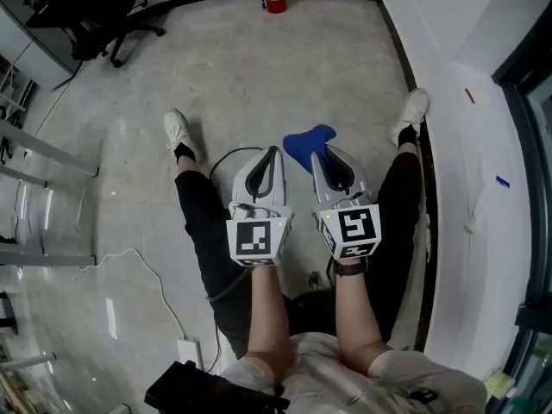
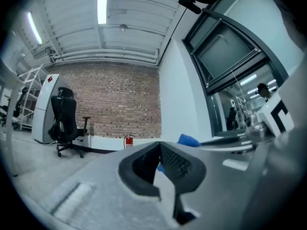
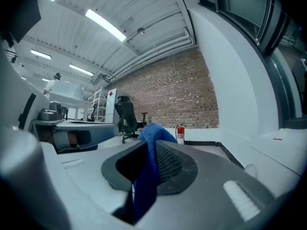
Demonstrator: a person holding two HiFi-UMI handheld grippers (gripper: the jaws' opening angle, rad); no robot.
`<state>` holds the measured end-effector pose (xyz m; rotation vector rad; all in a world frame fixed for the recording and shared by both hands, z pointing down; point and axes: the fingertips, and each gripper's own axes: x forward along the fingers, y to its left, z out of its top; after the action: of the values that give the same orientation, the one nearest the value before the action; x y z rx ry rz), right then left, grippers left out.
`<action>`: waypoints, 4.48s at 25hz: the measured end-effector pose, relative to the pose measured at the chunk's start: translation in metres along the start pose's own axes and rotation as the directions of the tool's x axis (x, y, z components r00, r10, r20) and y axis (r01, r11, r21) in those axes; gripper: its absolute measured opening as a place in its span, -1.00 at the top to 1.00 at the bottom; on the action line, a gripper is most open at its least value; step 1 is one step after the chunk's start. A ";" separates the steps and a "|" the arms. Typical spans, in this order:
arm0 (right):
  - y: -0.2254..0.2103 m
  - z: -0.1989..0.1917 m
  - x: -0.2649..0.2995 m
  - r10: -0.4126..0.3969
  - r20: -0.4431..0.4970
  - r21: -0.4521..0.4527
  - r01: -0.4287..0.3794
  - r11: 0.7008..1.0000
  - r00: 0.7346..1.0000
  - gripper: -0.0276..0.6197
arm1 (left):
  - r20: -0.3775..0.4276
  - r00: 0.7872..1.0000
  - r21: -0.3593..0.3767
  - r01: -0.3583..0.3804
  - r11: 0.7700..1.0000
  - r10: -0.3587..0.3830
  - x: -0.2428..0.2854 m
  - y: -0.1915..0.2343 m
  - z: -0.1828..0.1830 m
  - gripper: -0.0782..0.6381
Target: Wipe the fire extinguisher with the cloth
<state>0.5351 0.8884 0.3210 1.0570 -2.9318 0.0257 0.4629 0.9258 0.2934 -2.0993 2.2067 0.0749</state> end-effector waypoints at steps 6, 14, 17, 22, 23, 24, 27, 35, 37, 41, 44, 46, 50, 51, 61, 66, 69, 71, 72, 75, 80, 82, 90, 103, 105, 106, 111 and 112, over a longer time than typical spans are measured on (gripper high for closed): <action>-0.019 -0.004 0.063 0.059 -0.003 -0.003 -0.059 0.998 0.998 0.73 | -0.018 1.000 -0.006 -0.004 1.000 0.004 0.059 0.021 -0.012 0.78; -0.057 0.041 0.168 0.120 0.067 -0.035 -0.118 0.992 0.991 0.73 | 0.011 0.997 -0.032 -0.072 0.997 0.072 0.159 0.079 0.009 0.78; -0.077 0.052 0.213 0.139 0.082 -0.042 -0.136 0.990 0.987 0.73 | 0.024 0.996 -0.031 -0.085 0.996 0.086 0.204 0.098 0.018 0.78; -0.115 0.066 0.288 0.156 0.100 -0.034 -0.154 0.988 0.983 0.73 | 0.060 0.990 0.004 -0.126 0.992 0.126 0.270 0.136 0.018 0.78; -0.122 0.069 0.303 0.160 0.104 -0.032 -0.157 0.987 0.982 0.73 | 0.059 0.990 0.005 -0.129 0.992 0.129 0.284 0.142 0.019 0.78; -0.128 0.071 0.317 0.166 0.105 -0.033 -0.164 0.986 0.980 0.73 | 0.059 0.990 0.007 -0.131 0.991 0.131 0.297 0.148 0.018 0.78; -0.138 0.074 0.360 0.190 0.104 -0.037 -0.187 0.982 0.976 0.73 | 0.041 0.990 -0.002 -0.137 0.991 0.137 0.335 0.167 0.018 0.78; -0.161 0.072 0.454 0.209 0.091 -0.022 -0.208 0.978 0.974 0.73 | 0.018 0.988 0.000 -0.151 0.988 0.151 0.414 0.219 0.000 0.78; -0.167 0.068 0.471 0.198 0.087 -0.009 -0.198 0.980 0.976 0.73 | 0.008 0.991 -0.004 -0.131 0.991 0.131 0.430 0.226 -0.007 0.78; -0.184 0.055 0.499 0.135 0.075 0.035 -0.138 0.990 0.988 0.73 | -0.010 0.998 0.010 -0.054 0.998 0.054 0.463 0.239 -0.018 0.78; -0.202 0.054 0.519 0.071 0.082 0.053 -0.076 0.996 0.994 0.73 | 0.010 1.000 0.028 -0.019 0.999 0.019 0.486 0.258 -0.014 0.78; -0.214 0.064 0.532 0.038 0.104 0.045 -0.043 0.998 0.994 0.73 | 0.038 0.999 0.022 -0.003 1.000 0.002 0.501 0.271 -0.005 0.78; -0.233 0.095 0.562 -0.010 0.159 0.034 0.004 0.999 0.987 0.73 | 0.060 0.995 0.029 0.073 0.997 -0.075 0.537 0.284 0.018 0.78; -0.236 0.102 0.570 -0.018 0.171 0.030 0.013 0.999 0.985 0.73 | 0.066 0.994 0.048 0.086 0.995 -0.089 0.547 0.289 0.024 0.78; -0.211 0.115 0.659 -0.030 0.146 0.011 0.028 1.000 0.989 0.73 | 0.063 0.990 0.025 0.128 0.991 -0.130 0.599 0.358 0.019 0.78; -0.210 0.094 0.724 -0.030 0.111 -0.015 0.032 0.999 0.993 0.73 | 0.054 0.988 -0.018 0.143 0.990 -0.142 0.651 0.400 -0.006 0.78; -0.233 0.092 0.755 -0.052 0.098 -0.011 0.053 0.999 0.994 0.73 | 0.037 0.987 -0.026 0.160 0.987 -0.159 0.690 0.412 -0.015 0.78; -0.253 0.097 0.773 -0.089 0.110 0.012 0.088 0.996 0.990 0.73 | 0.034 0.982 -0.022 0.188 0.982 -0.188 0.715 0.416 -0.014 0.78; -0.262 0.100 0.782 -0.106 0.117 0.019 0.105 0.994 0.987 0.73 | 0.037 0.979 -0.018 0.202 0.979 -0.201 0.727 0.419 -0.012 0.78; -0.282 0.106 0.810 -0.138 0.127 0.019 0.137 0.990 0.982 0.73 | 0.053 0.973 -0.003 0.226 0.974 -0.226 0.758 0.432 -0.007 0.78; -0.299 0.120 0.853 -0.162 0.157 -0.009 0.166 0.986 0.974 0.73 | 0.080 0.963 -0.001 0.260 0.966 -0.259 0.807 0.458 -0.004 0.78; -0.303 0.126 0.870 -0.174 0.169 -0.024 0.180 0.983 0.970 0.73 | 0.091 0.956 0.006 0.280 0.960 -0.279 0.825 0.467 -0.003 0.78; -0.324 0.133 0.912 -0.224 0.174 -0.058 0.237 0.970 0.959 0.73 | 0.120 0.935 -0.002 0.336 0.942 -0.333 0.874 0.486 -0.005 0.78; -0.378 0.090 0.945 -0.321 0.065 -0.059 0.325 0.944 0.945 0.72 | 0.085 0.914 -0.076 0.403 0.912 -0.397 0.951 0.477 -0.048 0.78; -0.390 0.087 0.950 -0.333 0.065 -0.048 0.336 0.941 0.941 0.72 | 0.081 0.910 -0.071 0.413 0.908 -0.407 0.962 0.475 -0.052 0.78; -0.396 0.088 0.951 -0.342 0.071 -0.039 0.345 0.938 0.937 0.72 | 0.079 0.906 -0.065 0.420 0.905 -0.415 0.967 0.474 -0.052 0.78; -0.415 0.103 0.955 -0.373 0.102 -0.018 0.377 0.926 0.922 0.72 | 0.086 0.898 -0.039 0.437 0.899 -0.432 0.986 0.473 -0.041 0.78; -0.414 0.104 0.958 -0.367 0.102 -0.023 0.371 0.928 0.924 0.72 | 0.089 0.898 -0.043 0.435 0.899 -0.430 0.988 0.473 -0.039 0.78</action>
<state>0.0603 -0.0441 0.2474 1.6270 -2.7421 -0.0970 -0.0585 -0.0357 0.2172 -2.5197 1.6637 0.1887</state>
